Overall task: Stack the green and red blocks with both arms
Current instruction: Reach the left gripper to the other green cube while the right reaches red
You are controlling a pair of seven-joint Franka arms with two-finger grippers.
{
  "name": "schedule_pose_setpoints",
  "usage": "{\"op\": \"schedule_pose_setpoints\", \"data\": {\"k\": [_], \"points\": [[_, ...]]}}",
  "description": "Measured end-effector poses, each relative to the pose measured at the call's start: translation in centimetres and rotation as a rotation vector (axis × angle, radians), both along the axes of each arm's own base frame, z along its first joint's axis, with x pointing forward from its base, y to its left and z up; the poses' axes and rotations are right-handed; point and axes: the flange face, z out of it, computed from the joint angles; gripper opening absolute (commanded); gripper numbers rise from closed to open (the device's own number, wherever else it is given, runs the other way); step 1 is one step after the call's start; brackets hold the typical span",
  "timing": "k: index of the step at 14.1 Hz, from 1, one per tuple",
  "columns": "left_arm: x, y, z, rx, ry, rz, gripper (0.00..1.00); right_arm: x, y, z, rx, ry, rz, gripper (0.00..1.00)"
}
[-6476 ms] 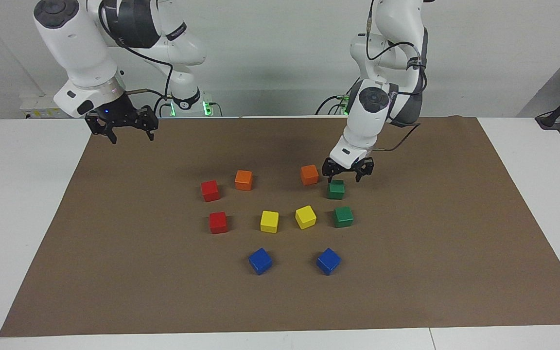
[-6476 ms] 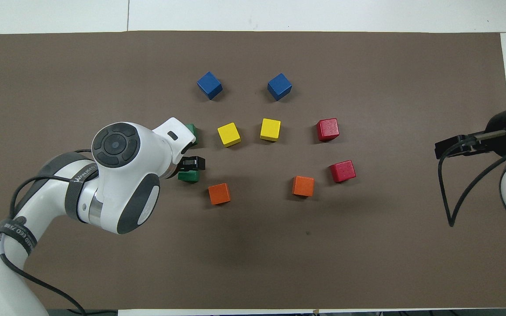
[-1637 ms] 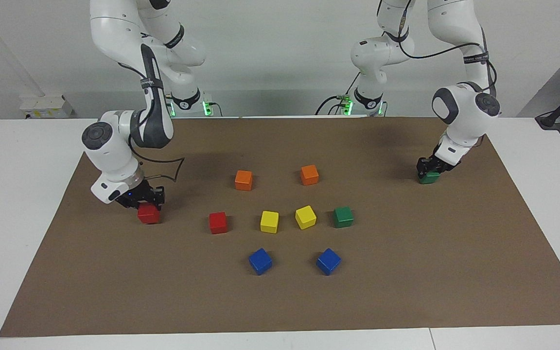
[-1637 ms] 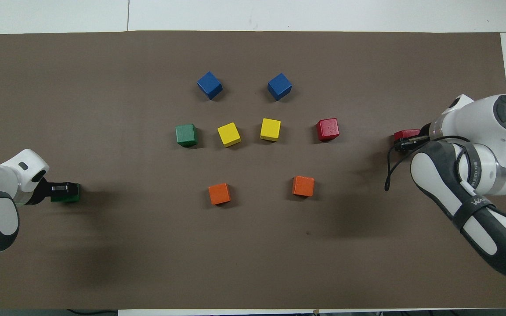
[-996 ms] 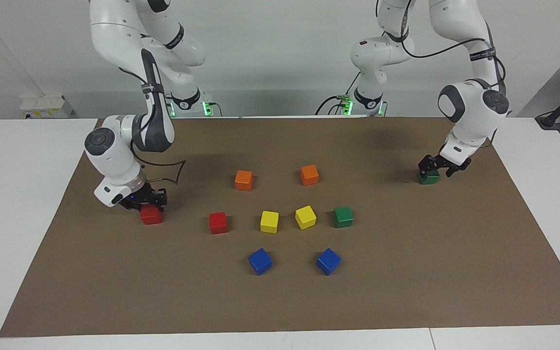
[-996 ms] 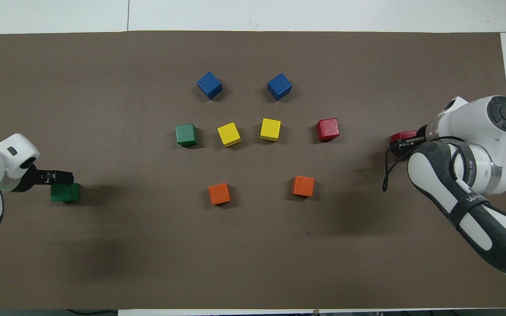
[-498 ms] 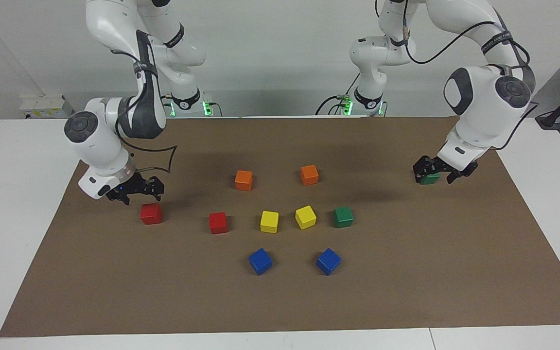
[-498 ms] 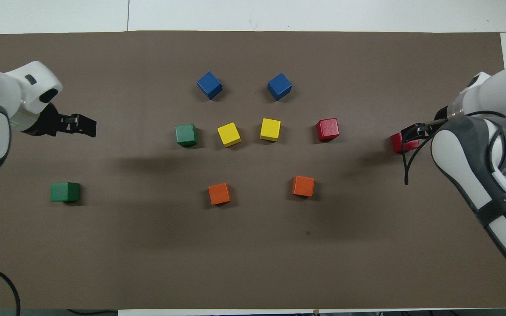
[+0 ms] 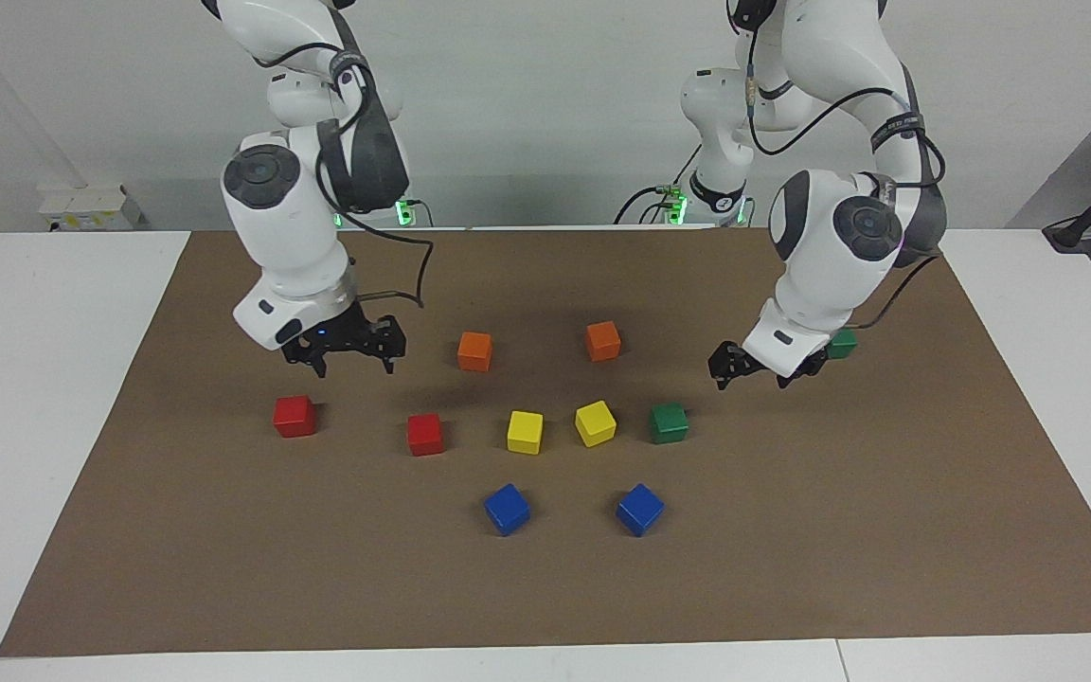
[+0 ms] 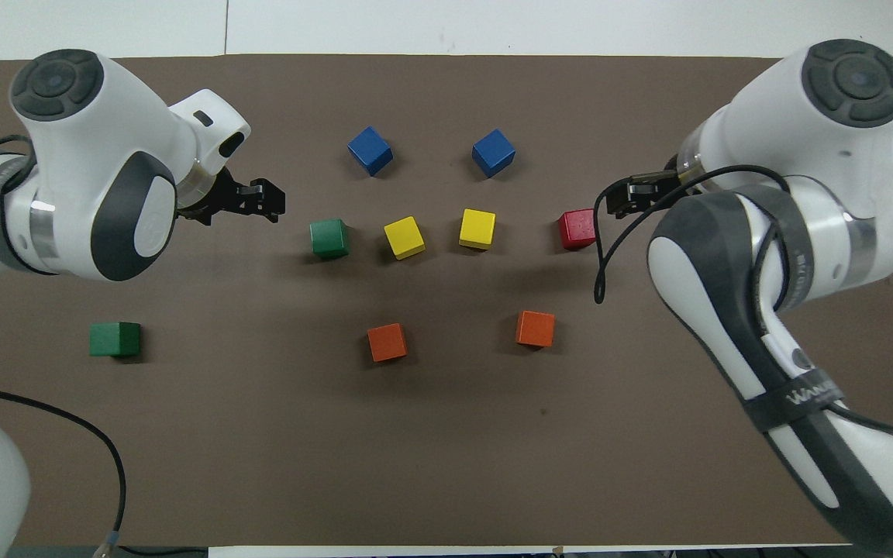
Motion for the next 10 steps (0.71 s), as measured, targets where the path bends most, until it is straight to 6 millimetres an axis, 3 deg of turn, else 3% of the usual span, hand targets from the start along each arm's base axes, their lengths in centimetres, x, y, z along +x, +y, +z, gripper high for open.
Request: {"op": "schedule_pose_setpoints", "data": {"k": [2,5,10], "points": [[1.0,-2.7,-2.6,0.002,0.0,0.014,1.0,1.0,1.7,-1.8,0.009,-0.028,0.01,1.0],[1.5,-5.4,-5.1,-0.002,-0.018,0.031,1.0,2.3,2.3,-5.2,0.018,-0.034,0.001,1.0],[0.6,-6.3,-8.4,0.007,-0.018,0.025,1.0,3.0,3.4,-10.3,0.002,-0.022,0.021,1.0]]}}
